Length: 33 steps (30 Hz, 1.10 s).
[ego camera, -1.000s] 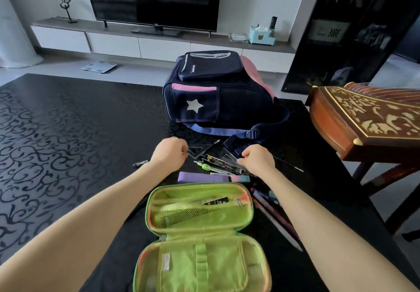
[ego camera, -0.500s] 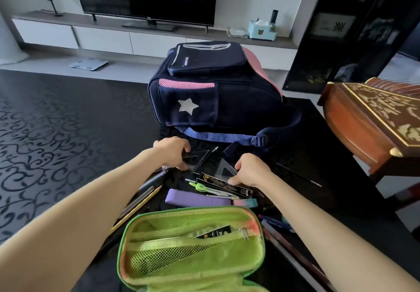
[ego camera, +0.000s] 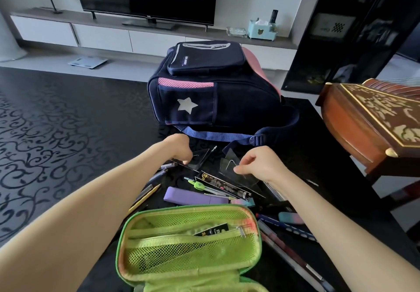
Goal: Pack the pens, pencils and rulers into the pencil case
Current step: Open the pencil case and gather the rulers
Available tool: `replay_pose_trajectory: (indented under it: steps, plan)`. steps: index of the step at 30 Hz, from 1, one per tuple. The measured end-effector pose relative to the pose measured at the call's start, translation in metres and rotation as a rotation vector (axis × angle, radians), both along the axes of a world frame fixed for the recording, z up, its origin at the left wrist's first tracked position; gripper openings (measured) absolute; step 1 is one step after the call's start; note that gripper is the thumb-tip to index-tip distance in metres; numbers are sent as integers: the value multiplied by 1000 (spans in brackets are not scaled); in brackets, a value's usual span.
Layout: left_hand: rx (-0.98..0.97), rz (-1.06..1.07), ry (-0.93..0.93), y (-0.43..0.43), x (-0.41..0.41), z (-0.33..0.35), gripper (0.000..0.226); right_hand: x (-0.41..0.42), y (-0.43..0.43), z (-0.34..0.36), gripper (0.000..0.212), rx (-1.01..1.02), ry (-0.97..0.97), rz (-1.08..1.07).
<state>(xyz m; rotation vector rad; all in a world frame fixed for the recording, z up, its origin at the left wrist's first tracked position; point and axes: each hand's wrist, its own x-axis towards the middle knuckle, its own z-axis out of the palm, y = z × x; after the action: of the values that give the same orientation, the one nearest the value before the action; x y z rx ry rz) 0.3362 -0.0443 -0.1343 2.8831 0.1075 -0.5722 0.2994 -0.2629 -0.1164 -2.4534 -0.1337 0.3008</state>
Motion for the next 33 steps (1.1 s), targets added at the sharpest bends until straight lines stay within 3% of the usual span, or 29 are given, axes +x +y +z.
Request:
replay_pose_trajectory:
  steps: [3, 7, 10, 16, 19, 22, 26, 29, 33]
  plan:
    - [-39, 96, -77, -8, -7, -5, 43, -11, -9, 0, 13, -52, -238, -58]
    - [-61, 117, -43, -15, -9, -6, 44, -22, -18, -1, 13, -37, -332, -77]
    - [-47, 110, -17, -22, -6, -6, 40, -28, -20, -5, 13, -14, -332, -83]
    - [-39, -6, -187, -28, -20, -9, 17, -37, -17, -13, 13, 31, -348, -106]
    - [-148, -76, -298, -23, -31, -10, 23, -43, -17, -7, 14, 150, -330, -133]
    - [-290, 12, -470, -29, -54, 6, 14, -62, -20, 15, 12, 345, -268, -159]
    - [-404, 50, -474, -35, -117, 29, 13, -109, -26, 40, 11, 376, -104, 28]
    - [-370, -166, -368, -31, -196, 31, 8, -152, -32, 36, 13, 302, -4, 83]
    - [-104, -534, -237, -21, -275, 11, 35, -186, -42, 29, 14, 369, 50, 1]
